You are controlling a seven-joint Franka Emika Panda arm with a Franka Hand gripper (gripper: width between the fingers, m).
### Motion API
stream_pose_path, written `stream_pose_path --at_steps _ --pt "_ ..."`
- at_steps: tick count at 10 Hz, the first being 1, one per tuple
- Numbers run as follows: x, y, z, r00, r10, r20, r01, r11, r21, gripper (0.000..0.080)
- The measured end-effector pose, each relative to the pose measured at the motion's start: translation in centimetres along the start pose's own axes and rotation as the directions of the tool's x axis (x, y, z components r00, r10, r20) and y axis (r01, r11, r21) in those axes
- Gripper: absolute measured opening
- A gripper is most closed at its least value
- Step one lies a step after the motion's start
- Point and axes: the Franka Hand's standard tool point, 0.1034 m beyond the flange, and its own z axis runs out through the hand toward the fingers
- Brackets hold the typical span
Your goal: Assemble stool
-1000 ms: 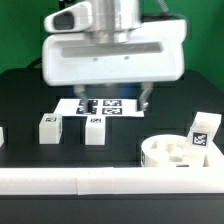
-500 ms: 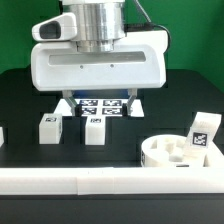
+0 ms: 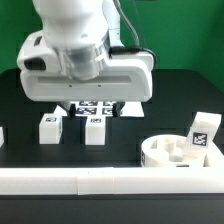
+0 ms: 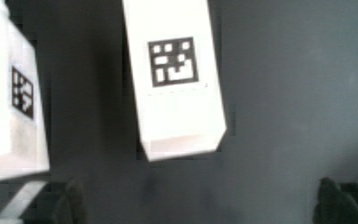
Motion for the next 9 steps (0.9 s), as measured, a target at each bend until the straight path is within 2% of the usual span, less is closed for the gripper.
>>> stream_pose_path --at_steps 2,3,4,7,9 --pt "0.1 0.4 0.4 0.987 -0.001 0.159 0.001 1.0 -0.003 0.0649" --pt "-0.4 1.1 1.1 0.965 -0.002 0.264 0.01 1.0 -0.028 0.0649" --pt "0.3 1.3 1.6 0.957 -0.009 0.29 0.023 0.999 -0.046 0.0649" --pt "0.7 0.3 2.6 0.958 -0.032 0.285 0.048 0.998 -0.046 0.0649" --pt "0.7 0.5 2.6 0.958 -0.028 0.284 0.043 0.998 -0.045 0.0649"
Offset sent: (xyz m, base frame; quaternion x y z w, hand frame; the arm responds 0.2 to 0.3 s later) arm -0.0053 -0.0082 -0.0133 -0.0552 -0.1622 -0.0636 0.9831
